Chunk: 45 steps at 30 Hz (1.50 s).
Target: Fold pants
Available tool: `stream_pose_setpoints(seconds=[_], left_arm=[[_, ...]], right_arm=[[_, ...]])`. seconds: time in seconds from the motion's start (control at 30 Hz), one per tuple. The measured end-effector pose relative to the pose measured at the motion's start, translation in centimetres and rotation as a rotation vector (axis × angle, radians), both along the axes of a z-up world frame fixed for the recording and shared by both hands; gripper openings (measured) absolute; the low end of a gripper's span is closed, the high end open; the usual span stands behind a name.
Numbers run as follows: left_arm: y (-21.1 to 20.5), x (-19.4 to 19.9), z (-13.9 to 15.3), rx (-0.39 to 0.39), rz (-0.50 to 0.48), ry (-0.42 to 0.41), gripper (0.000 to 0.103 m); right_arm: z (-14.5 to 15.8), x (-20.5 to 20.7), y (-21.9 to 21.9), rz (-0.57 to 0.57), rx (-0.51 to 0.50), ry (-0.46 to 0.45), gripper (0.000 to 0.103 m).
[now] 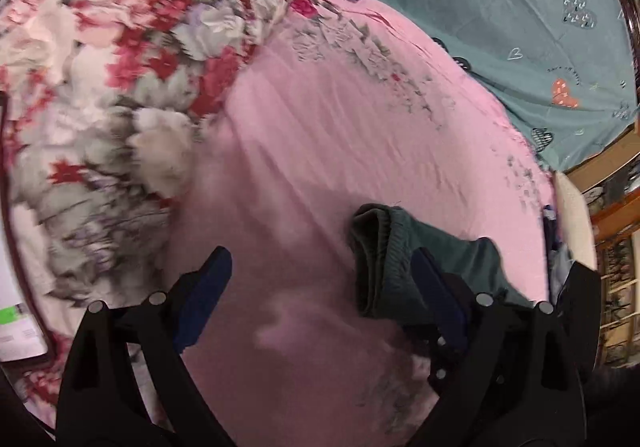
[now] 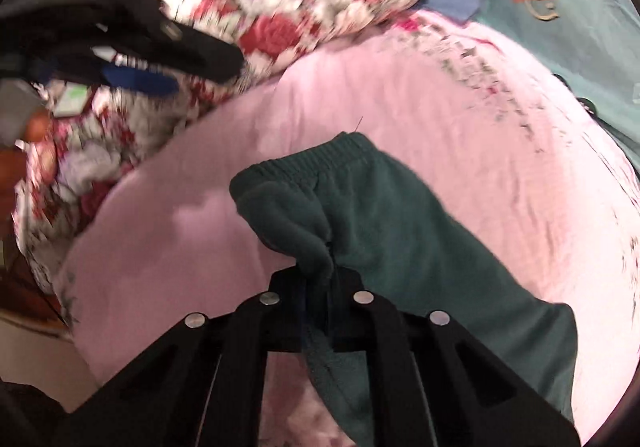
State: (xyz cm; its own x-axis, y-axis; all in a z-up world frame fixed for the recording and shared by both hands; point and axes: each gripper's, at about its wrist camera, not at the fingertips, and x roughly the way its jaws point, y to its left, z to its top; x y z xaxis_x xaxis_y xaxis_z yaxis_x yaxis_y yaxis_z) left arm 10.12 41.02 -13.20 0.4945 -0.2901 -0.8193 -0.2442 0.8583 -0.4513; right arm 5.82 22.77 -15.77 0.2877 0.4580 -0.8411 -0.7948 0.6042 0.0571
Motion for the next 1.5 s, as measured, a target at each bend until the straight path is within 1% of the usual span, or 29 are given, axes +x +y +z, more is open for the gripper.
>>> stream_pose_setpoints(seconds=[0.1,0.17,0.23,0.3,0.4,0.47,0.53,0.67,0.73,0.8,0.87,0.93,0.97,1.03,1.07,1.1,1.17,1.2,1.37,1.43,1.5], left_arm=[[-1.0,1.6,-0.9,-0.112,-0.034,0.025,0.095],[-1.9,2.6,-1.6,-0.188,-0.059,0.046,0.095],[-2.7,3.2,-1.9,-0.238,-0.080,0.044,0.095],[-3.4,3.9,-2.5,-0.261,-0.094,0.054,0.096],[-4.3,4.9,-4.2,-0.277,-0.106,0.131,0.096],[-4.8,5.0,-5.5,-0.283,-0.099,0.204,0.096],[-4.9,4.7,-6.3,-0.315,-0.083,0.237,0.096],[-5.5,3.8,-8.6,-0.481,-0.066,0.295,0.096],[-5.7,3.7,-9.4,-0.530,-0.047,0.303,0.096],[-5.8,3.7,-9.7,-0.590,-0.020,0.283,0.094],[-6.1,3.9,-9.2,-0.639,-0.013,0.246,0.092],[-6.6,4.0,-8.5,-0.649,-0.039,0.221,0.076],[-6.9,4.0,-8.1,-0.638,-0.052,0.209,0.071],[-7.3,3.7,-7.3,-0.614,-0.064,0.177,0.051],[-7.5,3.5,-7.1,-0.610,-0.062,0.167,0.046],[-7.5,3.3,-6.9,-0.610,-0.056,0.158,0.037],[-7.7,2.6,-6.4,-0.614,-0.043,0.132,0.031],[-7.6,2.3,-6.1,-0.612,-0.043,0.122,0.025],[-9.6,1.0,-3.4,-0.576,-0.084,0.063,0.023],[-11.4,1.0,-1.9,-0.570,-0.108,0.035,0.022],[-14.0,1.2,0.0,-0.566,-0.154,0.000,0.023]], right_arm=[[0.3,-0.1,-0.8,-0.012,0.004,-0.014,0.007],[0.5,0.0,-1.5,-0.027,0.012,-0.008,0.007],[0.7,0.2,-2.0,-0.038,0.021,0.000,0.007],[1.0,0.3,-2.5,-0.049,0.027,-0.002,0.007],[1.2,-0.1,-3.1,-0.058,0.028,-0.009,0.007],[1.3,0.0,-3.3,-0.065,0.027,-0.012,0.007],[1.3,0.1,-3.6,-0.072,0.030,-0.013,0.007],[1.5,0.0,-4.0,-0.078,0.040,-0.018,0.007],[1.7,-0.2,-4.1,-0.074,0.041,-0.020,0.007],[1.9,-0.5,-4.3,-0.071,0.041,-0.027,0.007],[2.0,-0.6,-4.4,-0.070,0.040,-0.030,0.007],[2.1,-0.9,-4.7,-0.071,0.041,-0.035,0.007],[2.2,-1.1,-4.8,-0.075,0.043,-0.039,0.007],[2.4,-1.3,-5.1,-0.081,0.051,-0.038,0.007],[2.5,-1.5,-5.3,-0.084,0.055,-0.039,0.007],[2.6,-1.6,-5.5,-0.087,0.060,-0.039,0.007],[3.0,-1.9,-6.1,-0.091,0.075,-0.042,0.007],[3.2,-2.1,-6.5,-0.093,0.084,-0.046,0.007],[4.6,-2.8,-9.4,-0.120,0.140,-0.066,0.007],[5.4,-2.9,-11.2,-0.144,0.168,-0.075,0.007],[6.3,-3.0,-13.8,-0.185,0.202,-0.082,0.007]])
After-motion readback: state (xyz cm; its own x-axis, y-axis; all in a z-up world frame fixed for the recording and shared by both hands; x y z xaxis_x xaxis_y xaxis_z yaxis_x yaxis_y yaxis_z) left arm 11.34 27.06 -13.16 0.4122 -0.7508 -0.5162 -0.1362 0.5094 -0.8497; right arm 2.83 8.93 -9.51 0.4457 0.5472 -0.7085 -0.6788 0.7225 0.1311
